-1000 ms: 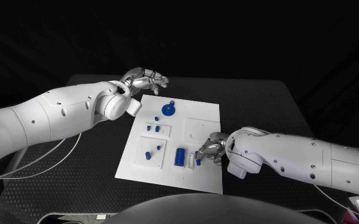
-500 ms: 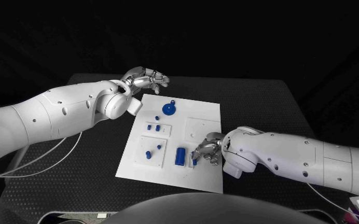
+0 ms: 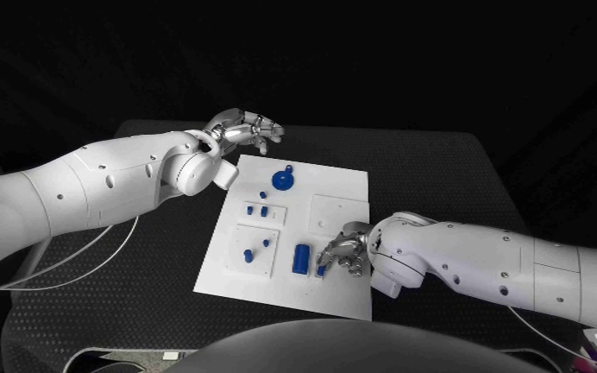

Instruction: Assemble the parts on the task board

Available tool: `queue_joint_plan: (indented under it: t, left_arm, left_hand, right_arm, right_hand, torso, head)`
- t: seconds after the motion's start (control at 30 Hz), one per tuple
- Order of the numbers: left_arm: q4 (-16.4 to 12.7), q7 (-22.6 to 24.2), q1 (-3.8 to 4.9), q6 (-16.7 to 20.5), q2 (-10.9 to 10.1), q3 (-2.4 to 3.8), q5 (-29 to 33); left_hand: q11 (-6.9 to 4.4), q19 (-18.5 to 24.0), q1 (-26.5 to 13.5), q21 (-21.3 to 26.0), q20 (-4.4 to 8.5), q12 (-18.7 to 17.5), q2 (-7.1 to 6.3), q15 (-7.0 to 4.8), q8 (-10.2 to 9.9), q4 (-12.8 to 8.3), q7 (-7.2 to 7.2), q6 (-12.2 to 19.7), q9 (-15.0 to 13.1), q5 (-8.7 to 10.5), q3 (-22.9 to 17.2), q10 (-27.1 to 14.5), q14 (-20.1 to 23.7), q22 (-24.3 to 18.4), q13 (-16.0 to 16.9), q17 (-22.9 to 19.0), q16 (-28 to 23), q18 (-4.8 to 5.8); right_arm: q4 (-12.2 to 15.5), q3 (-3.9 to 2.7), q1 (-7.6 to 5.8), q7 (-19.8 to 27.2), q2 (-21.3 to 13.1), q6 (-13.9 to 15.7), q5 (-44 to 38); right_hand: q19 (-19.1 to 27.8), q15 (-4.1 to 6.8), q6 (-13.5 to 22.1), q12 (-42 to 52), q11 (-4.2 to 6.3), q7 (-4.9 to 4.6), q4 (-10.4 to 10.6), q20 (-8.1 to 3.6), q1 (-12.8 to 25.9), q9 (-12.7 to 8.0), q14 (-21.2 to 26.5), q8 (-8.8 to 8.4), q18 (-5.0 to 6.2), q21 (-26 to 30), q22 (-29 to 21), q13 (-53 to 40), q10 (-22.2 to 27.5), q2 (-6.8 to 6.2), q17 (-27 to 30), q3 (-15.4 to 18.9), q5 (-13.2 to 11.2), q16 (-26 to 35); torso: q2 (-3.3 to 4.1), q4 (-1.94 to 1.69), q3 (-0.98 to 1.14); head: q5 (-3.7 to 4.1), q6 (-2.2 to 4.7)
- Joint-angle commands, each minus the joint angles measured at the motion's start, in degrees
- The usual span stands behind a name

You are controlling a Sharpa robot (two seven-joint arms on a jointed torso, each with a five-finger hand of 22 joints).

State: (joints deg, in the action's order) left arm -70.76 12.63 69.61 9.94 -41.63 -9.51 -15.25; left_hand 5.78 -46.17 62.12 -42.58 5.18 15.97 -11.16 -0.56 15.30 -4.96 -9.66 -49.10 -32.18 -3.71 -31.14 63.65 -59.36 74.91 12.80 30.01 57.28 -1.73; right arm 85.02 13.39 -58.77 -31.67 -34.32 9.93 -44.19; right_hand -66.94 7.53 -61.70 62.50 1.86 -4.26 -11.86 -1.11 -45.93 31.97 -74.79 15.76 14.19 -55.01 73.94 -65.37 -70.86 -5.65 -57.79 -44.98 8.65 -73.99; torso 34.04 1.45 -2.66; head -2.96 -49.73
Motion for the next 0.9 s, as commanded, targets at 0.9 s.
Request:
queue_joint_plan:
  t: [0.9]
  left_arm:
    - [-0.1, 0.1, 0.15, -1.1, 0.1, 0.04, -0.4]
  left_hand:
    - [-0.09, 0.0, 0.0, 0.1, 0.97, 0.3, -0.14, 0.05, 0.2, 0.5, -0.19, 0.2, 0.1, 0.27, 0.1, -0.5, 0.3, 1.2, 0.1, 0.1, 0.2, -0.84]
  right_arm:
    - [0.9, 0.07, 0.25, 0.8, 0.4, -1.5, -0.4]
  right_hand:
    - [-0.1, 0.29, -0.2, 0.1, 0.12, -0.14, -0.9, -0.48, 0.1, -0.2, 0.0, -0.21, 0.81, -0.4, -0.1, -0.2, -0.2, 0.13, -0.1, 0.4, 0.3, 0.4]
  torso:
    - [-0.02, 0.08, 0.02]
  head:
    - [-0.22, -0.22]
